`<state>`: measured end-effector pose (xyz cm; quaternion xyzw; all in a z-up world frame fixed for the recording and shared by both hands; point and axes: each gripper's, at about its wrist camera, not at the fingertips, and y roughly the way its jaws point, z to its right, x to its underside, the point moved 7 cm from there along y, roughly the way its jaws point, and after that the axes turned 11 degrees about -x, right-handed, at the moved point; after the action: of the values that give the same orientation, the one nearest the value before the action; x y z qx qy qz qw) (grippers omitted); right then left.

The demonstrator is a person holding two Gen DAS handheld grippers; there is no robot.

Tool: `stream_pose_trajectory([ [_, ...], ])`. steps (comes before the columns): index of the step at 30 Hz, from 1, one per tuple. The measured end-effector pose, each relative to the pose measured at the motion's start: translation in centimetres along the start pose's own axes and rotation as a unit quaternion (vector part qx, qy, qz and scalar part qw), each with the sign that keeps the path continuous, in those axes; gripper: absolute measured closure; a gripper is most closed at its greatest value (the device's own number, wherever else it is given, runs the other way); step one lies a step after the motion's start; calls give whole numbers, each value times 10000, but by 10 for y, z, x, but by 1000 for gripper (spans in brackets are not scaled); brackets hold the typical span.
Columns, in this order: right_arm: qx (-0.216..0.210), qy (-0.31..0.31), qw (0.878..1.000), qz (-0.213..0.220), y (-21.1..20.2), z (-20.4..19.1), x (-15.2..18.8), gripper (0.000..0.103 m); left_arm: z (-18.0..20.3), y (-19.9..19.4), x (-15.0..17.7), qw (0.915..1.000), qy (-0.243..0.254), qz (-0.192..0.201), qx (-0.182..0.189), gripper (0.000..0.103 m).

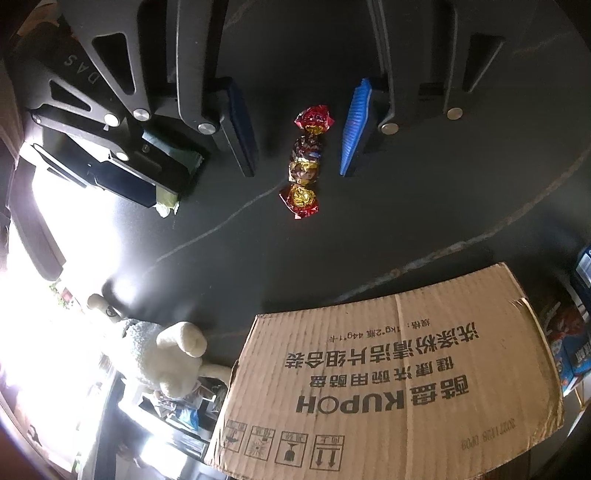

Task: Organize snacks
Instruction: 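Grasp the red-gold wrapped candy with the left tool while the right tool grasps the pale green item, then lift both held items and carry them over the cardboard box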

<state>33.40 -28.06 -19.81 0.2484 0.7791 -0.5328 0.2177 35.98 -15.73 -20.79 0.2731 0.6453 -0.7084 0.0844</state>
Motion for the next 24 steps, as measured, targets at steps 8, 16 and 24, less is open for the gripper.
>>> stream_pose_trajectory([
  [8,43,-81,9999,41,1,0,1,77,4,3,0,10000,21,-55,34,80],
  [16,-5,-141,9998,125,-3,-4,0,81,2,-4,-1,10000,-12,0,23,84],
  [24,-146,-222,9992,292,-19,-20,-4,81,1,-34,-8,9996,-23,291,19,84],
])
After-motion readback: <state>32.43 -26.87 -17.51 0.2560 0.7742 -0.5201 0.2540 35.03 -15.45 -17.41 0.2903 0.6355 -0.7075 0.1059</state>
